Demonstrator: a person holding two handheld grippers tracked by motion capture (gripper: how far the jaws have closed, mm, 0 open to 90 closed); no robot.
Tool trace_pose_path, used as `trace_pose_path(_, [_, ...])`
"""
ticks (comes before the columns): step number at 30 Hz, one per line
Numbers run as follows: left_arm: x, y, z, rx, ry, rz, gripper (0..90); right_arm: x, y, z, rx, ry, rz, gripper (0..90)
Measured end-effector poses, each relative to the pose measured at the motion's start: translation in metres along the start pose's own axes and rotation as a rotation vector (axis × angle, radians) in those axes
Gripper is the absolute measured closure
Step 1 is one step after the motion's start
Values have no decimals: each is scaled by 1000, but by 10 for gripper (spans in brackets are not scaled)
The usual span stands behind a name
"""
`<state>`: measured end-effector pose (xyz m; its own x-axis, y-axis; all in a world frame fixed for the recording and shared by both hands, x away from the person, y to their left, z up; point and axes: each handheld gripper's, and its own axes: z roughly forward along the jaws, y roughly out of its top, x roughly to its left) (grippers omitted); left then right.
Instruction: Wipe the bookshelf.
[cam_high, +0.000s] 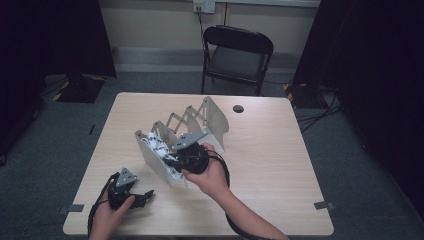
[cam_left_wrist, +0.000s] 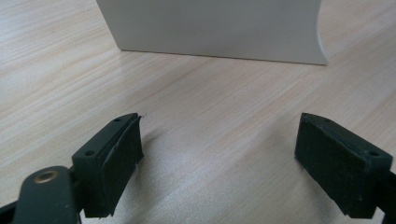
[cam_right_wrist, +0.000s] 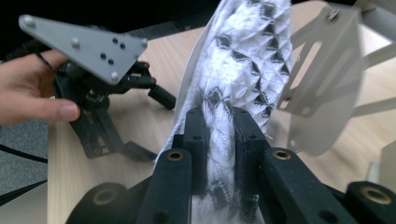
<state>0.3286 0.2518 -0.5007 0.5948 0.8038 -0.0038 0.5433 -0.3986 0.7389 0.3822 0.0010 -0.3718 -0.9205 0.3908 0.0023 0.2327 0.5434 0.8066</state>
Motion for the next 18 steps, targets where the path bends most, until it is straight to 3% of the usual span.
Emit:
trace_pose_path(10, [0, 0, 0, 0, 0, 0, 144, 2, -35, 29, 24, 7, 39, 783])
trace_pose_path(18, [0, 0, 0, 0, -1, 0, 144, 2, -63, 60, 87, 6, 60, 783])
